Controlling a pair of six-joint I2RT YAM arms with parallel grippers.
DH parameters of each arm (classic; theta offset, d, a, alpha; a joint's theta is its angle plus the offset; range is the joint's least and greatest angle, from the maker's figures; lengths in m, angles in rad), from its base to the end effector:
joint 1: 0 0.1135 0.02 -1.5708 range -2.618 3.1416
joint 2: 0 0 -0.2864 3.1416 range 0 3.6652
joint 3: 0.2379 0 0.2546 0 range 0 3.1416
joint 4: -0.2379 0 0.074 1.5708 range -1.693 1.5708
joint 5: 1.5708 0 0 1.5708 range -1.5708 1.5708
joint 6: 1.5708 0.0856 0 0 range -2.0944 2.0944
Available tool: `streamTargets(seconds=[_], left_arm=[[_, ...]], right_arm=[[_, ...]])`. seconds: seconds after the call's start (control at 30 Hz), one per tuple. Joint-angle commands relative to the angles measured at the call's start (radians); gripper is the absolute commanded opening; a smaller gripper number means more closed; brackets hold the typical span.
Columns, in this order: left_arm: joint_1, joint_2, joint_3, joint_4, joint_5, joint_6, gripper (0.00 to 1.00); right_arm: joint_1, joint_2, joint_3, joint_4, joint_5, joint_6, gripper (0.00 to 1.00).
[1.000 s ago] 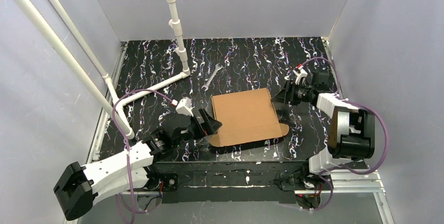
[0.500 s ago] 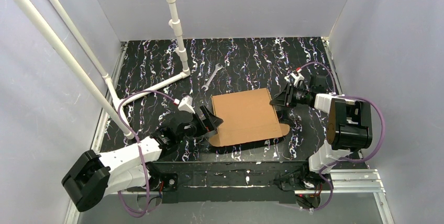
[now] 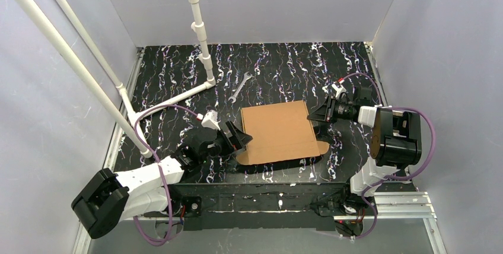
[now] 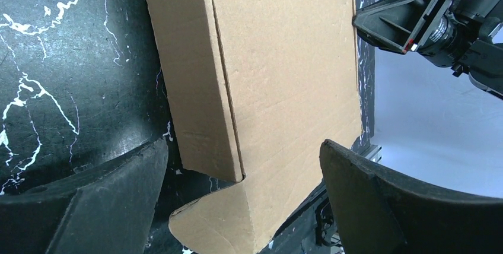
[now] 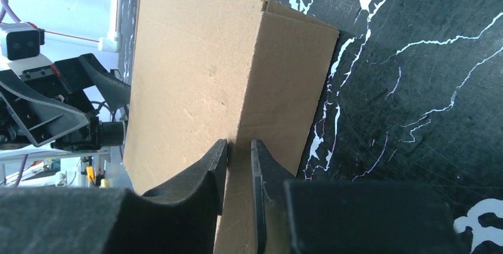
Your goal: Fold the paper box
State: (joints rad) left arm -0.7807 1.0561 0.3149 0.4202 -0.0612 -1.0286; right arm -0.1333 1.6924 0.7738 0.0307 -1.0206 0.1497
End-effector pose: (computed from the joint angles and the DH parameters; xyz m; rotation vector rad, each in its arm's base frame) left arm 0.1837 -0.1746 0.1897 -0.3011 2.0477 -1.1343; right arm 0.3343 0.0288 0.1454 -0.1227 2.2349 1.2352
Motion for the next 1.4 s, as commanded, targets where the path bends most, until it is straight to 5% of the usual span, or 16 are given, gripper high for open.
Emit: streamTargets(seconds=[0.0, 1.37], left_arm=[[0.005, 0.005, -0.023, 0.056, 0.004, 0.023, 0.98], [0.006, 0.016, -0.052, 0.184, 0.035, -0.002, 0.98]], right_arm=[[-0.013, 0.037, -0.008, -0.017, 0.003, -0.043, 0.27], [-0.046, 0.127, 0.05, -0.168, -0.041, -0.199, 0.24]])
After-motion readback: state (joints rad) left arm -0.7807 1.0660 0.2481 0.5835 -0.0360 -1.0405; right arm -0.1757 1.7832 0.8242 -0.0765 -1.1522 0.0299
